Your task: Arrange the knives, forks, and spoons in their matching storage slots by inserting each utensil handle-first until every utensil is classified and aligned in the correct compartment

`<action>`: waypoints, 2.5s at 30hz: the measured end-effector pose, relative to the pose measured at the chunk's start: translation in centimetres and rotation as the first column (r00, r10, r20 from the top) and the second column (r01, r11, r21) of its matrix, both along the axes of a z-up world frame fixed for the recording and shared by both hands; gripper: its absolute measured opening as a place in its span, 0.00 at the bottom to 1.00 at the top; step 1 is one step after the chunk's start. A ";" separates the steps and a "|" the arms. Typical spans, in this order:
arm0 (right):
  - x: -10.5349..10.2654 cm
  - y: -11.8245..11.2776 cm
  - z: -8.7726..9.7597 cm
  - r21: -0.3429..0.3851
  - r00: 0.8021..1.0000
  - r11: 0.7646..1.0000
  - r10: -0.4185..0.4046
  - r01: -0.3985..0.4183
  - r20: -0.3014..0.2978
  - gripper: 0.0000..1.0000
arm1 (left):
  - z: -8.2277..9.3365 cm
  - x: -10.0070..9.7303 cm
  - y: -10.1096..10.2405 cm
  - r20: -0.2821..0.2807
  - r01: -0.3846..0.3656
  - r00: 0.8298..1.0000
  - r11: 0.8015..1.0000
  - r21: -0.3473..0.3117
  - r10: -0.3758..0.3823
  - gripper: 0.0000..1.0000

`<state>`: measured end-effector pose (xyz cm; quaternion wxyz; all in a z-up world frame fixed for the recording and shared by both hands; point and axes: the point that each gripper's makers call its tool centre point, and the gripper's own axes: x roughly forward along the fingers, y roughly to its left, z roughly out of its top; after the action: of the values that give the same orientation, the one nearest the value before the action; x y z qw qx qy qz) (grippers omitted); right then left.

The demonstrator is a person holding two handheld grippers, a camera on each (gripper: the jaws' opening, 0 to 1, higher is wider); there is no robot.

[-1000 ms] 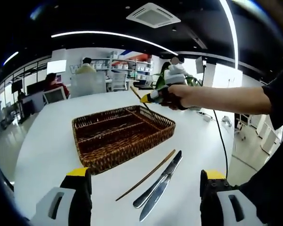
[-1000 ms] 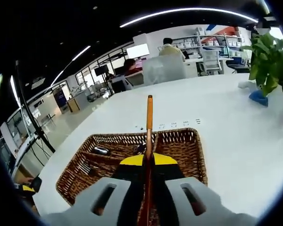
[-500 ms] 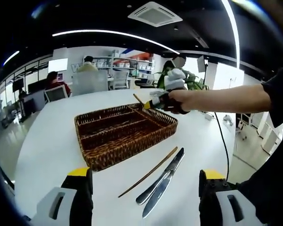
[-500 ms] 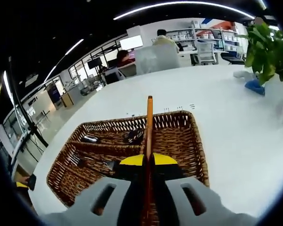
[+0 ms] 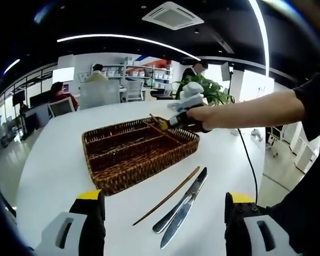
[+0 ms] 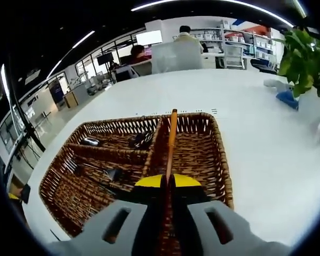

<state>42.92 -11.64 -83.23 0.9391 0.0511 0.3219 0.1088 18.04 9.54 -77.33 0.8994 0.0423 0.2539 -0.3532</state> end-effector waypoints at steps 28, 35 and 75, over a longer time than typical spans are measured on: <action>0.6 -0.5 -0.8 -0.036 1.000 0.999 0.031 -0.031 0.004 0.04 | -0.6 -0.1 0.2 -0.019 -0.003 1.000 1.000 0.014 0.003 0.96; 0.1 -0.1 -0.3 -0.036 0.999 0.998 0.053 -0.053 0.011 0.06 | -0.6 -0.1 0.3 -0.020 -0.005 1.000 1.000 0.016 0.005 0.96; -13.3 4.1 6.5 -0.101 0.891 0.920 0.392 -0.379 0.228 0.85 | 0.7 1.6 -0.1 0.008 0.022 1.000 0.999 -0.037 -0.022 1.00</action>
<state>29.65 -7.56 -76.70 0.9322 -0.0529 0.2104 0.2897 19.64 9.46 -76.60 0.8971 0.0296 0.2431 -0.3677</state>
